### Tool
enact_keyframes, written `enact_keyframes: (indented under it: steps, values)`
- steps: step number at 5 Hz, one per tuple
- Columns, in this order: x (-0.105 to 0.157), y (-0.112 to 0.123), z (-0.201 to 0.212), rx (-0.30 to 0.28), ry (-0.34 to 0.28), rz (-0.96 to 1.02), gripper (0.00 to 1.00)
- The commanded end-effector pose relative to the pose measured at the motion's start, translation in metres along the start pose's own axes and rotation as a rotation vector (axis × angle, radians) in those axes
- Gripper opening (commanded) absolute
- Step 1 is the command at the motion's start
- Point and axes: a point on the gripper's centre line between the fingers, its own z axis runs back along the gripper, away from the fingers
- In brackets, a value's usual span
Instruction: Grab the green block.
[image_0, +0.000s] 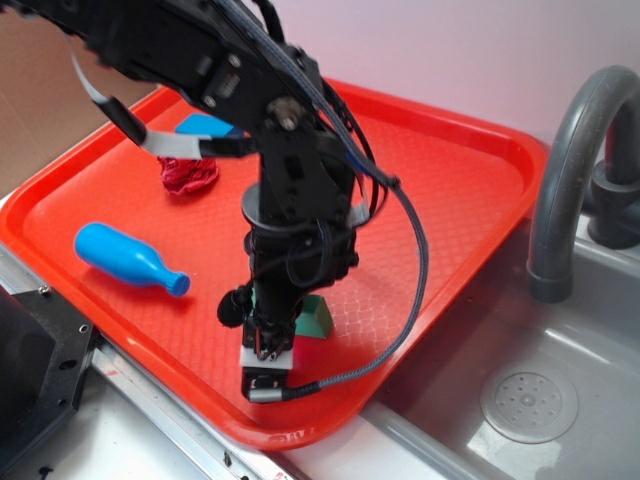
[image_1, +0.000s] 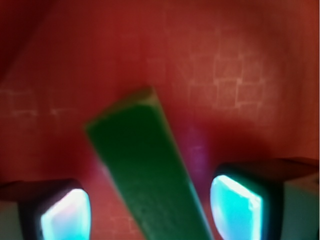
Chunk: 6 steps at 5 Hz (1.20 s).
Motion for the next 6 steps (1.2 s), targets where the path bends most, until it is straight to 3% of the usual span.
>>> enact_keyframes:
  steps: [1, 2, 3, 5, 6]
  values:
    - [0.005, -0.009, 0.004, 0.049, -0.017, -0.010, 0.00]
    - [0.003, -0.009, 0.013, 0.037, -0.062, 0.008, 0.00]
    - [-0.013, 0.013, 0.047, 0.019, -0.141, 0.102, 0.00]
    - [-0.080, 0.079, 0.126, -0.134, -0.463, 0.565, 0.00]
    - [-0.119, 0.081, 0.163, -0.162, -0.555, 0.810, 0.00]
